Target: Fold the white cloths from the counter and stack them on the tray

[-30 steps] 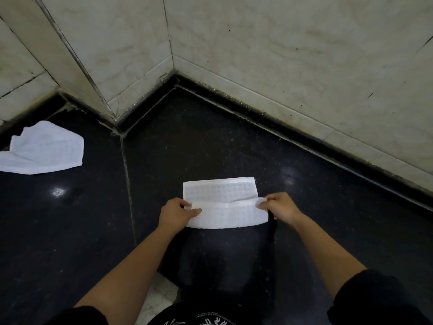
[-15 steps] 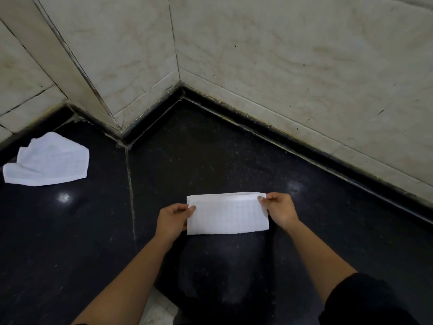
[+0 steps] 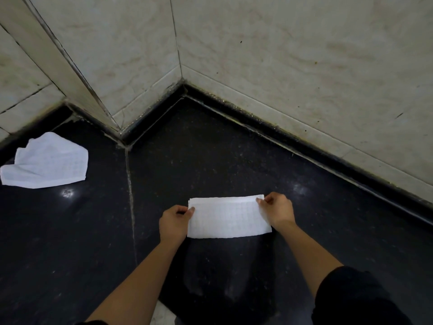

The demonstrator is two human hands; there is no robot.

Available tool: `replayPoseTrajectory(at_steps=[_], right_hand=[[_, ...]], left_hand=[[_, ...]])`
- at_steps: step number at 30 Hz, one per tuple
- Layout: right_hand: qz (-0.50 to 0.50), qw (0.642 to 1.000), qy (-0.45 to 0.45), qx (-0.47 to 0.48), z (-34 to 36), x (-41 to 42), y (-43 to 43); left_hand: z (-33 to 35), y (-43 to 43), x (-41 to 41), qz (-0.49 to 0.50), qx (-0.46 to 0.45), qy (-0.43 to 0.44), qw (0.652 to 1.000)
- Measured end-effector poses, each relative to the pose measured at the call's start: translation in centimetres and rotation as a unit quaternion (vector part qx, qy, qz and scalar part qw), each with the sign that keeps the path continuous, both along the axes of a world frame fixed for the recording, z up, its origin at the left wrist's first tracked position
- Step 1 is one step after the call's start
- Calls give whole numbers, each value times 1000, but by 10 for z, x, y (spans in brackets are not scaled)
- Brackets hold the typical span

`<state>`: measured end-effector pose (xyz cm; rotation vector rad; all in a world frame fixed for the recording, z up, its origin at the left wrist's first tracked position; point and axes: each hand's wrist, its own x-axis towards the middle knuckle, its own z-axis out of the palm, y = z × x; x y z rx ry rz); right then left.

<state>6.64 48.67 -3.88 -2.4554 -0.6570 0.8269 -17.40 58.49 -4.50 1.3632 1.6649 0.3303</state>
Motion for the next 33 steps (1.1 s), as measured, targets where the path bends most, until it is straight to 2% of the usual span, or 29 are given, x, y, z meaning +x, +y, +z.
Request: replayPoseTrajectory(at_steps=[7,9,14,21,25,28,33], right_hand=[[-18,999,-31,29,7,-4,-19],[3,998,-38,42,10,-8,-28],[55,998,-29,4,8,-16,-54],[31,999,2,-9,14,-17,-66],[22,998,11,-50,12,-17,-63],[-15,997,44,-59,10,-19,-56],[-100,981,162,-28,11,-25,-47]], left_hand=[[2,-11,-11,-66,90,44,993],[5,-19,-12,-99,112,56,987],[6,-37,-13,-139,110,57,983],[4,-42,-28,-164,107,79,977],[4,-44,-31,-184,99,89,974],[4,-45,-32,-193,98,98,971],[7,-46,-32,-199,94,97,971]])
